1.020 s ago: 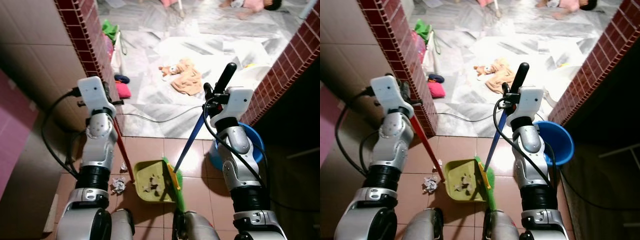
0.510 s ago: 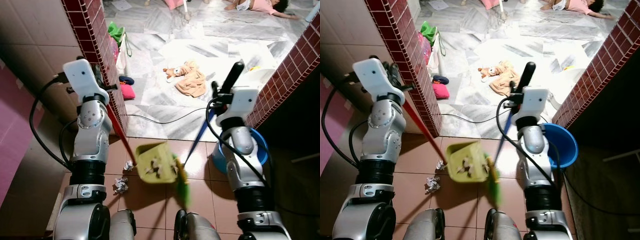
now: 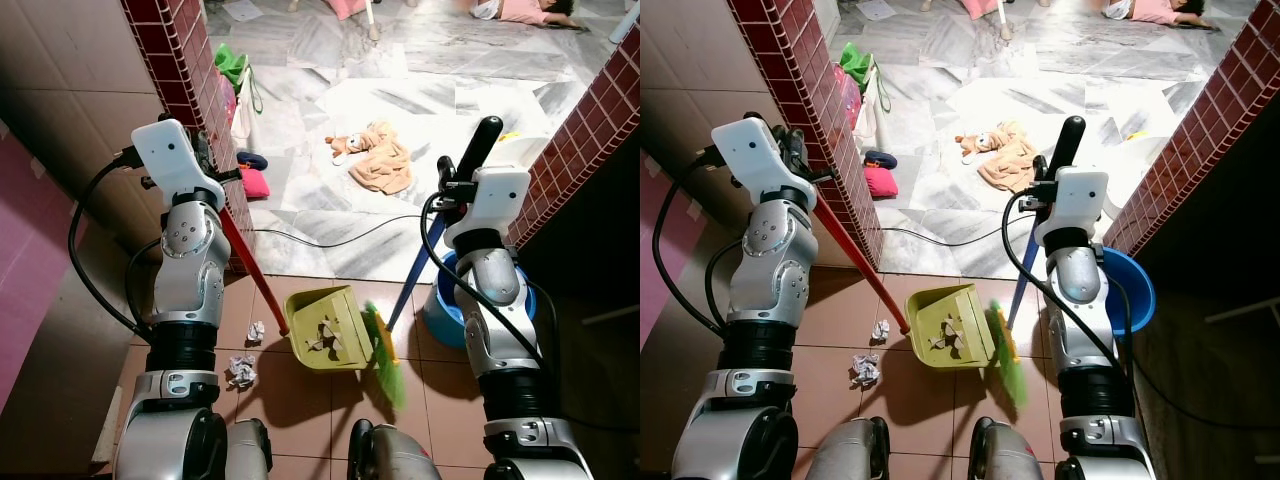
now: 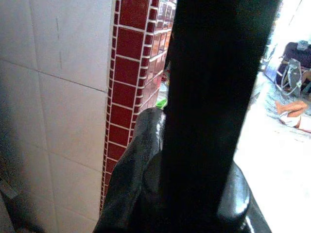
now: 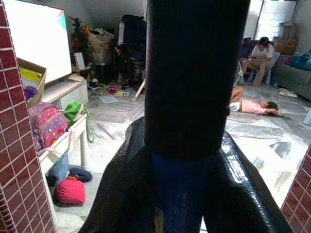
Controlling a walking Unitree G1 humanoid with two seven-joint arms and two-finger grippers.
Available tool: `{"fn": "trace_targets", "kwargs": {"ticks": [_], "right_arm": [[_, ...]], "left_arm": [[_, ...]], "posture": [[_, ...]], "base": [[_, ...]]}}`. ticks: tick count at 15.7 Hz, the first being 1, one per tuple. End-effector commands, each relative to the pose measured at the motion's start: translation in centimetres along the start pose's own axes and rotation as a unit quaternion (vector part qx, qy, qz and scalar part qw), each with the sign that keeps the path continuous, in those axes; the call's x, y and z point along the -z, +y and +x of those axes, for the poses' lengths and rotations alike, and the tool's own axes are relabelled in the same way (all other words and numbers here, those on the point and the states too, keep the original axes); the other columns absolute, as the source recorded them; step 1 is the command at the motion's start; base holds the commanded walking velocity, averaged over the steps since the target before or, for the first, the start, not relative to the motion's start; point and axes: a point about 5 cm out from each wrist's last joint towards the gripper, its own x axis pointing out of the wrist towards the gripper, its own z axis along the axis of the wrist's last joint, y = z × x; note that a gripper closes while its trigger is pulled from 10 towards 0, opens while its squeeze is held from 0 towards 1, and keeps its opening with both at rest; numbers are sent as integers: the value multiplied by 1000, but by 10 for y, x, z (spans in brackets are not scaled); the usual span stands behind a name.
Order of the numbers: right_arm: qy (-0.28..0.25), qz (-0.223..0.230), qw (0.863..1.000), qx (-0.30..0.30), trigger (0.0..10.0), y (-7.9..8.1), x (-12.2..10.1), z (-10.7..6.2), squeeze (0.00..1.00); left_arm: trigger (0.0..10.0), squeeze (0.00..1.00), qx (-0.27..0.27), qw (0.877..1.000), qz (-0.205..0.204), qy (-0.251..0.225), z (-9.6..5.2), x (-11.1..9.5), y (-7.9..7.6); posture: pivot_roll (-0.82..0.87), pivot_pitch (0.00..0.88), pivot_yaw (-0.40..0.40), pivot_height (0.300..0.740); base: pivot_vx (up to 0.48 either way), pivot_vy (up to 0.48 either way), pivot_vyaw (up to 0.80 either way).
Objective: Sweep floor
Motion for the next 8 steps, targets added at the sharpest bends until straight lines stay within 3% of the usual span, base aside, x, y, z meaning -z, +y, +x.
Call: {"fn": "trace_targets", "kwargs": {"ticks": [1,5,8], "right_arm": [[-13,-21,1000,-1,10000,-2,-3,0,0],[3,-2,1000,14,10000,-2,2,-4,0],[29,7,1000,10,10000,6,14,-16,0]], "left_arm": [[10000,0,14,999,-16,-42,2,-22,-5],[10000,0,59,996,-36,-49,-3,-25,-19],[10000,0,94,994,-28,-46,-13,-21,-29]], "posture": [[-65,54,31,740],[-64,57,30,740],[-54,58,26,740]], "base": [[0,0,0],[0,0,0],[0,0,-738]]}}
